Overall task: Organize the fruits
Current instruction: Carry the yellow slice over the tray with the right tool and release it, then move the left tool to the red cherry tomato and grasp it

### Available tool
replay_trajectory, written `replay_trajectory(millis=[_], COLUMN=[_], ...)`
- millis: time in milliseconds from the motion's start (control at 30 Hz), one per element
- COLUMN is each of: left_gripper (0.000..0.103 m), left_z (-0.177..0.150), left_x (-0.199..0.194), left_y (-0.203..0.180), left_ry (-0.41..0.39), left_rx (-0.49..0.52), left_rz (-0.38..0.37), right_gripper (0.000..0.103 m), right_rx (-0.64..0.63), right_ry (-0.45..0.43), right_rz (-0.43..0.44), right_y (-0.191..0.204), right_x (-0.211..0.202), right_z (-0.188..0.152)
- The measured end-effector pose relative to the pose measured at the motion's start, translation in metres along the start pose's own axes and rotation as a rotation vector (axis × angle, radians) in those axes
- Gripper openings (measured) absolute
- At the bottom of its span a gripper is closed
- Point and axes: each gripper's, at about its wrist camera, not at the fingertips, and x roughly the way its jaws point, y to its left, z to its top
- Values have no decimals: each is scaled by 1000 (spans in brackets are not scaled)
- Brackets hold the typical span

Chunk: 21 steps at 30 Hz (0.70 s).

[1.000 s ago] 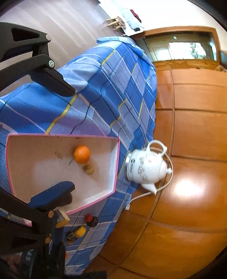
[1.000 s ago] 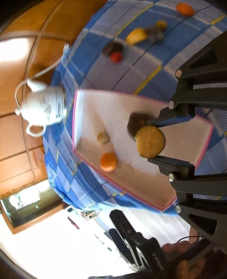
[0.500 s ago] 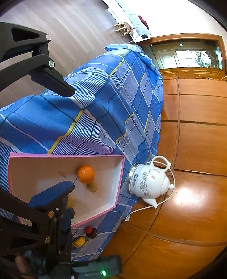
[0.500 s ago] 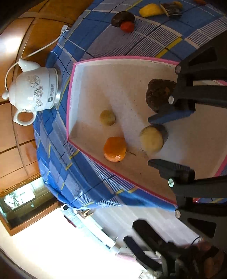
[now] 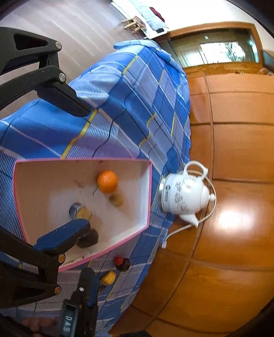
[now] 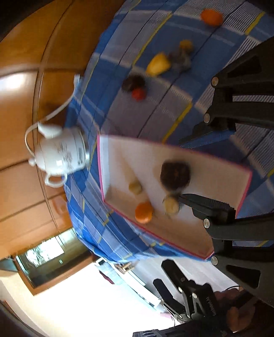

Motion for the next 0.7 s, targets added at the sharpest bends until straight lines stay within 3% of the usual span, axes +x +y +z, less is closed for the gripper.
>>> replay_trajectory(millis=[267, 700], left_gripper=[98, 98], left_z=[-1, -2], left_x=[-1, -2], left_y=[-30, -65], left_ry=[8, 14], left_rx=[75, 164], left_rz=[-41, -82], right_gripper=[46, 46], right_rx=[71, 107], right_ry=[-20, -41], right_rz=[-83, -168], right_y=[-49, -93], right_x=[-30, -61], right_z=[-15, -21])
